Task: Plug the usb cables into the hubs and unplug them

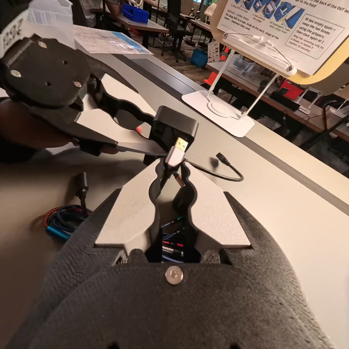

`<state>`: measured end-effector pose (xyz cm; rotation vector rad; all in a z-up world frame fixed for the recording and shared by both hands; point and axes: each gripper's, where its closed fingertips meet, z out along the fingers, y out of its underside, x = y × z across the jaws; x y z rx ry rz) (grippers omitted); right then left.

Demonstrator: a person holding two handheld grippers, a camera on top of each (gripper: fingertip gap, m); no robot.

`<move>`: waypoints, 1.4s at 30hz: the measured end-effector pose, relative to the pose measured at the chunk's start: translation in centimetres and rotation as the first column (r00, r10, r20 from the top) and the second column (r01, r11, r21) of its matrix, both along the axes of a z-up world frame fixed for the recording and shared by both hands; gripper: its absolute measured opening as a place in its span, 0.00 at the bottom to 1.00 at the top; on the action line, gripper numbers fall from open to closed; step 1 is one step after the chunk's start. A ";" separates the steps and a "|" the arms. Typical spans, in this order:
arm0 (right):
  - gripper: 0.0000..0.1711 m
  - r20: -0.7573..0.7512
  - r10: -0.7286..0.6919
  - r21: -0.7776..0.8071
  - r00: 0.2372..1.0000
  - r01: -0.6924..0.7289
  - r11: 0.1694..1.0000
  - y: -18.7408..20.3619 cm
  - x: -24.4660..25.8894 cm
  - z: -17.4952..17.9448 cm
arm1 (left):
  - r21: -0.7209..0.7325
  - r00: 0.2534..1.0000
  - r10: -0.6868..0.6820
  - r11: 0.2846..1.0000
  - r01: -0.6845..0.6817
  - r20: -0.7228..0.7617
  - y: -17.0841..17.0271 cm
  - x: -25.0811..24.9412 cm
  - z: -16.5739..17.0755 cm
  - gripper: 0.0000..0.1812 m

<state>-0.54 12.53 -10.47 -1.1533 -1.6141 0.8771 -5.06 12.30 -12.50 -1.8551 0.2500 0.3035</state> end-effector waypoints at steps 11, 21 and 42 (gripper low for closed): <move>0.10 0.033 0.031 0.088 0.999 -0.034 0.996 -0.3 -0.1 -0.6 | -0.029 0.986 0.025 0.999 -0.030 -0.167 -0.6 0.3 -0.1 0.16; 0.10 0.035 0.037 0.150 0.999 -0.042 0.988 0.0 -0.1 -0.7 | -0.068 0.974 0.009 0.997 -0.025 -0.226 -0.6 0.4 -0.5 0.16; 0.09 0.007 0.090 0.180 0.996 -0.090 0.980 -0.3 0.1 -0.3 | -0.087 0.950 -0.067 0.995 0.043 -0.305 -1.1 1.4 -0.7 0.19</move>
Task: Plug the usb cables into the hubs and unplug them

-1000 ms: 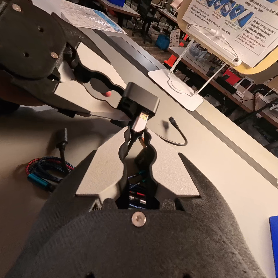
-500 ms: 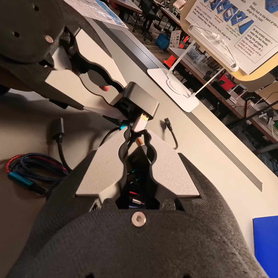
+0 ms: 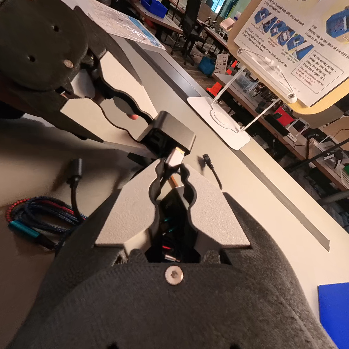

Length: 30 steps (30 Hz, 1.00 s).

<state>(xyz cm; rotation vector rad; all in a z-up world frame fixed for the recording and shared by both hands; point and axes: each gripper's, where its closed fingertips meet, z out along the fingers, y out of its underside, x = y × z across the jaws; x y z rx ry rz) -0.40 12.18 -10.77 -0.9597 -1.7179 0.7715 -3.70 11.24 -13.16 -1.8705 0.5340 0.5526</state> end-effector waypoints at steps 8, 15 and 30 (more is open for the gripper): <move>0.09 0.022 0.015 -0.008 1.000 -0.015 1.000 0.2 0.1 -0.6 | 0.026 0.999 -0.040 0.999 0.040 0.000 -0.1 0.7 0.5 0.18; 0.09 -0.011 0.099 0.041 0.995 -0.098 0.994 -0.6 0.4 -0.2 | 0.032 0.989 -0.129 0.991 0.127 0.071 -0.7 1.2 0.5 0.18; 0.10 -0.054 0.093 0.042 0.994 -0.091 0.995 0.0 0.2 0.2 | 0.069 0.993 -0.090 0.994 0.085 0.075 -0.2 1.0 1.4 0.17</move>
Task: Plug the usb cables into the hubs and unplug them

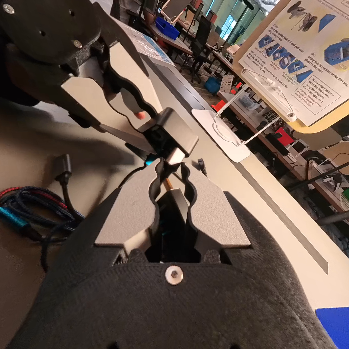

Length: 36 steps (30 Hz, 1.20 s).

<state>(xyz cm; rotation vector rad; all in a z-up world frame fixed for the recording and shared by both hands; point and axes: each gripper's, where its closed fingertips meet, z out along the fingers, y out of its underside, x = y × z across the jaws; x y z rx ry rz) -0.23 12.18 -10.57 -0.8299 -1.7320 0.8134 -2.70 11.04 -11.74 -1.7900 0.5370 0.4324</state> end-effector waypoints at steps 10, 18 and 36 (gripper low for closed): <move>0.17 0.069 0.046 -0.042 0.997 -0.044 0.998 1.1 1.2 0.0 | 0.010 0.998 0.050 0.999 -0.050 0.034 -0.2 -0.9 -0.2 0.17; 0.19 0.275 -0.025 -0.064 0.961 0.044 0.997 4.9 2.1 -2.5 | 0.003 0.998 0.067 0.998 -0.067 0.018 -0.2 -1.3 -0.8 0.17; 0.18 0.628 -0.054 0.143 0.776 -0.047 0.989 6.6 1.5 -7.5 | 0.019 0.992 0.116 0.993 -0.117 0.039 -1.3 -2.9 -0.7 0.21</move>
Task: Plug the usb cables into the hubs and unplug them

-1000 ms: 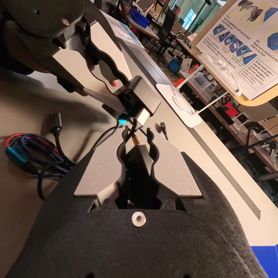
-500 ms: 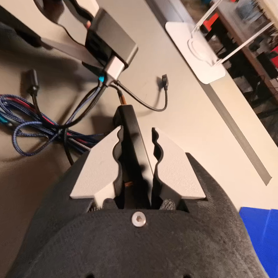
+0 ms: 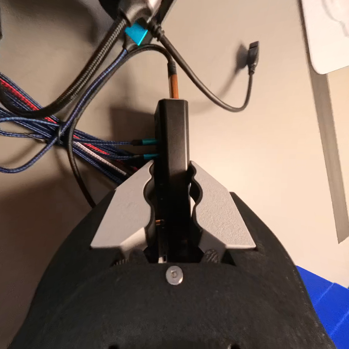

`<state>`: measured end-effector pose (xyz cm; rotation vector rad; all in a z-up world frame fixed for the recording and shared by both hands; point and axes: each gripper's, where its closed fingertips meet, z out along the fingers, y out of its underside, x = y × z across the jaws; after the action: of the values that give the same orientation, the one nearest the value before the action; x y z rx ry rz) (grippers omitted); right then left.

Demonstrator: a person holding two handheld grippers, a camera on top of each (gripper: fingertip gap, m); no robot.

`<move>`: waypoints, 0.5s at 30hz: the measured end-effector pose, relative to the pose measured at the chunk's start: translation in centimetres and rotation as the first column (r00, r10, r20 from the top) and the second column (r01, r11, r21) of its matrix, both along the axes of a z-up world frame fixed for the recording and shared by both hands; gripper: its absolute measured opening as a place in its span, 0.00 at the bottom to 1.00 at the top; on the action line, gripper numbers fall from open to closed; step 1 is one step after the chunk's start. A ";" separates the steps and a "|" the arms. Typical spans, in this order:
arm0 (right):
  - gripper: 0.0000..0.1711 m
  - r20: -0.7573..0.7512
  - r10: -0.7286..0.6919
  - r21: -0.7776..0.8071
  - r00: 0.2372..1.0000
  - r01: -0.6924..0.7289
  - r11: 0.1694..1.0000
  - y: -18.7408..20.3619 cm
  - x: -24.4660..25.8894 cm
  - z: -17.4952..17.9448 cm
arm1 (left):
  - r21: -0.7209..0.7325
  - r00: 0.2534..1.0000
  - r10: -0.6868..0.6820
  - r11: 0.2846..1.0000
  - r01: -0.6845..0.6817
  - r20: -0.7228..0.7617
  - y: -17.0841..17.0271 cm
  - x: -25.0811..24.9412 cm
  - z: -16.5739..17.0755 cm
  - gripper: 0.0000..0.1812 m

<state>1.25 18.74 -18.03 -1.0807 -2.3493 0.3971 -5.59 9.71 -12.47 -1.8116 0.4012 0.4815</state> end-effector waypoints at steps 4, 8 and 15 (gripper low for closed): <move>0.16 -0.123 -0.056 0.035 0.991 0.060 0.998 1.4 -0.2 2.3 | 0.025 0.999 0.044 0.999 -0.045 0.029 -0.3 -1.1 0.5 0.21; 0.16 -0.252 -0.101 0.053 0.962 0.118 0.992 2.8 -0.3 5.3 | 0.056 0.995 0.070 0.996 -0.074 0.067 -0.5 -1.9 1.0 0.21; 0.16 -0.462 -0.131 0.112 0.877 0.204 0.973 4.8 0.0 11.3 | 0.058 0.990 0.114 0.991 -0.119 0.081 -0.5 -2.4 1.1 0.23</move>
<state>1.23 23.51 -6.68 -0.9830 -1.8265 0.3477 -8.04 9.19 -11.35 -1.7935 0.2254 0.4976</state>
